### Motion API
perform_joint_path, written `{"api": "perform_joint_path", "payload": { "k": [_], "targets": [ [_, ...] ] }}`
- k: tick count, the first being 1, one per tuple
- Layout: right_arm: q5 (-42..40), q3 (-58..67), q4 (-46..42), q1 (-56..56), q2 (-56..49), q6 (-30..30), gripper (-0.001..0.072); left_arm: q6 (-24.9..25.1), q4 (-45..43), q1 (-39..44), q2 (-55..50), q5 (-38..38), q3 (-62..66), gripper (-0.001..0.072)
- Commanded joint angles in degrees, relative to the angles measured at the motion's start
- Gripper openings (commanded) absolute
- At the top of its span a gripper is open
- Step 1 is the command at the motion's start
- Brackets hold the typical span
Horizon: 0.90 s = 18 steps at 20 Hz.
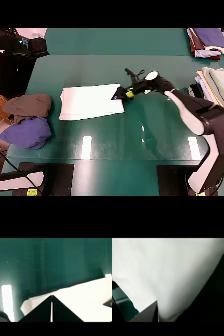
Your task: Fold the shirts.
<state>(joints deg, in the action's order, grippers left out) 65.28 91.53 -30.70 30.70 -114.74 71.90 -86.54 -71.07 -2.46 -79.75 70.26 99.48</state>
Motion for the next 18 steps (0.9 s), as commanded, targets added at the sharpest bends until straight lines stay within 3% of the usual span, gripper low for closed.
{"api": "perform_joint_path", "payload": {
  "k": [1, 4, 8, 12, 18],
  "targets": [
    [-1.31, 6.75, 0.96, 3.61, -3.28, -1.53, 0.0014, 0.02, 3.17, -0.02, -0.02, 0.44, -0.02, 0.0026],
    [0.22, 12.41, -1.79, 2.05, -2.78, -1.68, 0.0015, 0.09, 5.05, 0.70, -0.02, 1.38, -0.02, 0.0026],
    [4.00, 18.10, -12.94, -7.06, 3.80, 3.89, 0.0016, 1.53, 5.07, 7.74, -0.02, 0.98, -0.02, 0.0026],
    [7.91, 20.24, -21.24, -22.16, 12.74, 6.01, 0.0016, 2.99, 5.09, 15.91, -0.02, -1.25, -0.02, 0.0026],
    [7.93, 20.24, -21.77, -46.62, 18.88, 6.08, 0.0016, 2.97, 5.09, 23.52, -0.02, -5.27, -0.02, 0.0026]
  ]
}}
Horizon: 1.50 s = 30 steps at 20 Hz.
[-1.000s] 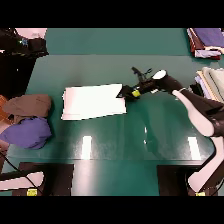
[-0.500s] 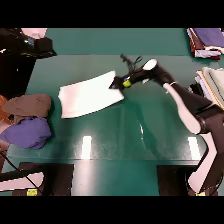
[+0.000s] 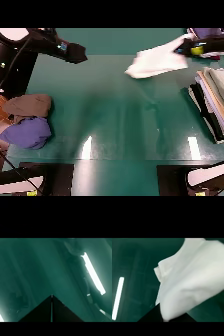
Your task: Fold the shirts.
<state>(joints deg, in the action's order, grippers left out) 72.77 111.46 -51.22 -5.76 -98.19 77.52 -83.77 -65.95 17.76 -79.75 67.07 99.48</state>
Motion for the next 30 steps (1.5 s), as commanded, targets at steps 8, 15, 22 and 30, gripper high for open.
{"api": "perform_joint_path", "payload": {
  "k": [8, 15, 22, 30],
  "targets": [
    [-5.22, 0.33, -0.76, -24.52, 2.16, -1.57, 0.0015, 0.07, 0.20, 4.87, -0.02, -3.21, -0.02, 0.0027],
    [-9.99, 9.01, 8.57, -24.70, 3.15, -8.59, 0.0015, -0.26, 0.24, 4.87, -0.02, -3.13, -0.02, 0.0027],
    [-10.36, 0.74, 9.40, -28.06, 15.12, -16.55, 0.0015, -0.24, 0.24, 4.87, -0.02, -2.86, -0.02, 0.0027],
    [5.09, -12.55, 5.62, -40.48, 24.57, -17.25, 0.0017, 0.13, 0.22, 4.87, -0.02, -0.07, -0.02, 0.0027]
  ]
}}
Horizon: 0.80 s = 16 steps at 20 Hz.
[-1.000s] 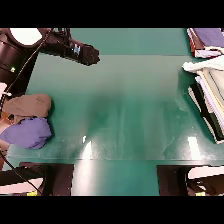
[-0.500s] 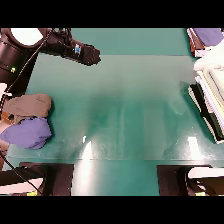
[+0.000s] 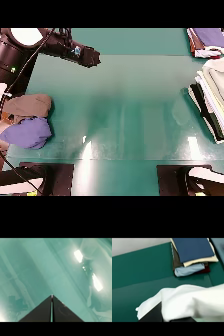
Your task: Fold the shirts.
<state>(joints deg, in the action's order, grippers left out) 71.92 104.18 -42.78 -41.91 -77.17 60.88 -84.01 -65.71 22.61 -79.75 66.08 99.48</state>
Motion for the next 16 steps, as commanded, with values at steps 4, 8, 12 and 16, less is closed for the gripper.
{"api": "perform_joint_path", "payload": {
  "k": [4, 8, 12, 16],
  "targets": [
    [10.21, -16.39, -22.43, -8.28, 9.66, -0.50, 0.0023, 0.55, -0.07, 0.02, -0.02, 0.87, -0.02, 0.0027],
    [10.08, -26.75, -31.45, -12.24, 14.34, -0.46, 0.0369, 1.84, -0.07, 0.02, -0.02, 0.98, -0.02, 0.0027],
    [9.22, -28.57, -32.11, -15.50, 15.50, 2.25, 0.0535, 1.95, -0.04, 0.02, -0.02, 1.07, -0.02, 0.0027],
    [6.03, -22.47, -25.66, -12.13, 15.41, 2.34, 0.0535, 1.92, -0.02, 0.02, -0.02, 1.01, -0.02, 0.0027]
  ]
}}
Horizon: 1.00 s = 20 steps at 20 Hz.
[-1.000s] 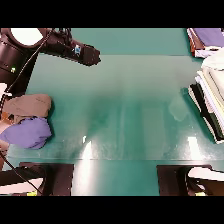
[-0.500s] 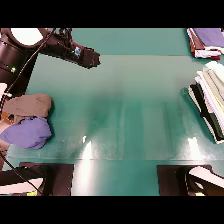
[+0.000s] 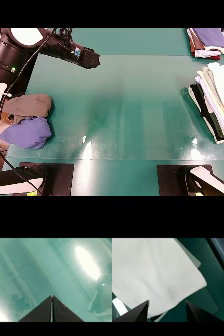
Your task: Fold the shirts.
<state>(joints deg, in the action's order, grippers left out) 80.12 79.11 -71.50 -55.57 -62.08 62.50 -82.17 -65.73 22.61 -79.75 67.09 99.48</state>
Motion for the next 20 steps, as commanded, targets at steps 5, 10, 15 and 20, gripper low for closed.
{"api": "perform_joint_path", "payload": {
  "k": [5, 10, 15, 20],
  "targets": [
    [-2.01, 8.94, 15.17, 16.98, 0.35, 11.19, 0.0533, 0.09, -0.02, 0.02, -0.02, -0.20, -0.02, 0.0027],
    [-3.32, 9.03, 15.82, 40.06, 0.33, 11.10, 0.0530, 0.07, 0.02, 0.02, -0.02, -0.59, -0.02, 0.0027],
    [-5.29, 9.03, 11.43, 54.55, 0.33, 10.93, 0.0064, 0.07, 0.02, 0.02, -0.02, -4.66, -0.02, 0.0027],
    [-4.90, 9.03, 10.03, 58.07, 0.33, 10.93, 0.0018, 0.07, 0.02, 0.02, 0.00, -7.78, -0.02, 0.0027]
  ]
}}
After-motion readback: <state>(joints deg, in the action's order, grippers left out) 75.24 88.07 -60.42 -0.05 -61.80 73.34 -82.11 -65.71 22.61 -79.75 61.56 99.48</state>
